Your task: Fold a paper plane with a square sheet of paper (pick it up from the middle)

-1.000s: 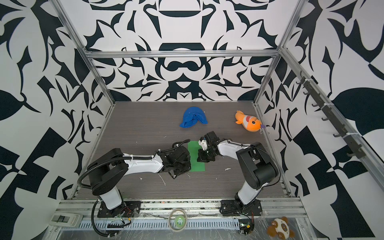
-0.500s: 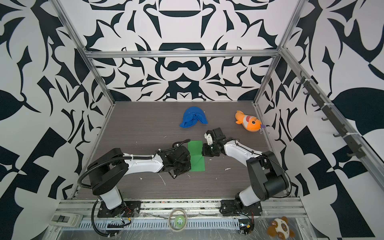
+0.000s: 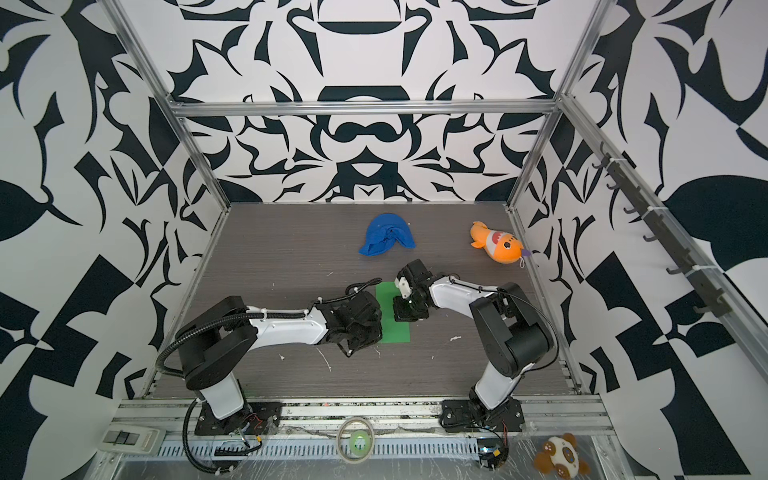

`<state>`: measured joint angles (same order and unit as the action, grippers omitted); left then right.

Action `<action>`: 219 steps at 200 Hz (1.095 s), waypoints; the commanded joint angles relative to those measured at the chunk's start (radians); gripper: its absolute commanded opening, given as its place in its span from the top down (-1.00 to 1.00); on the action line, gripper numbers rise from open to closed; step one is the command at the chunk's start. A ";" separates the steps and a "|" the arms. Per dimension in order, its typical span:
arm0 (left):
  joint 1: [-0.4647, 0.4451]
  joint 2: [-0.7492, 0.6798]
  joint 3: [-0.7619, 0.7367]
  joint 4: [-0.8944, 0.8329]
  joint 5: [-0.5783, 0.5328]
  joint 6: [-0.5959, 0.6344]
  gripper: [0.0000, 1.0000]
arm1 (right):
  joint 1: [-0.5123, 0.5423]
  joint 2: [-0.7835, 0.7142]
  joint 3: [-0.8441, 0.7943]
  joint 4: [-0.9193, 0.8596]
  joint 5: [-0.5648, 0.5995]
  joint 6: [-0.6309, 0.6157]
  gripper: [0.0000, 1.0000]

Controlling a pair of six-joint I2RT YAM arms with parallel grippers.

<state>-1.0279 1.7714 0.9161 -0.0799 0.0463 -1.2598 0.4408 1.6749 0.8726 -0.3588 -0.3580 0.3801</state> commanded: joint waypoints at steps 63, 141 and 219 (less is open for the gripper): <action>0.002 0.054 -0.011 -0.132 -0.037 0.011 1.00 | -0.100 -0.103 -0.005 -0.032 0.053 0.032 1.00; 0.003 0.060 0.006 -0.143 -0.030 0.022 1.00 | 0.055 -0.081 -0.005 0.009 -0.064 0.016 1.00; 0.003 0.057 0.029 -0.192 -0.004 0.048 1.00 | 0.061 0.015 -0.005 -0.023 -0.002 0.028 1.00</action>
<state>-1.0275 1.7840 0.9535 -0.1329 0.0502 -1.2297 0.4973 1.6726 0.8574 -0.3546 -0.4118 0.4053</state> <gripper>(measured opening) 0.041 0.048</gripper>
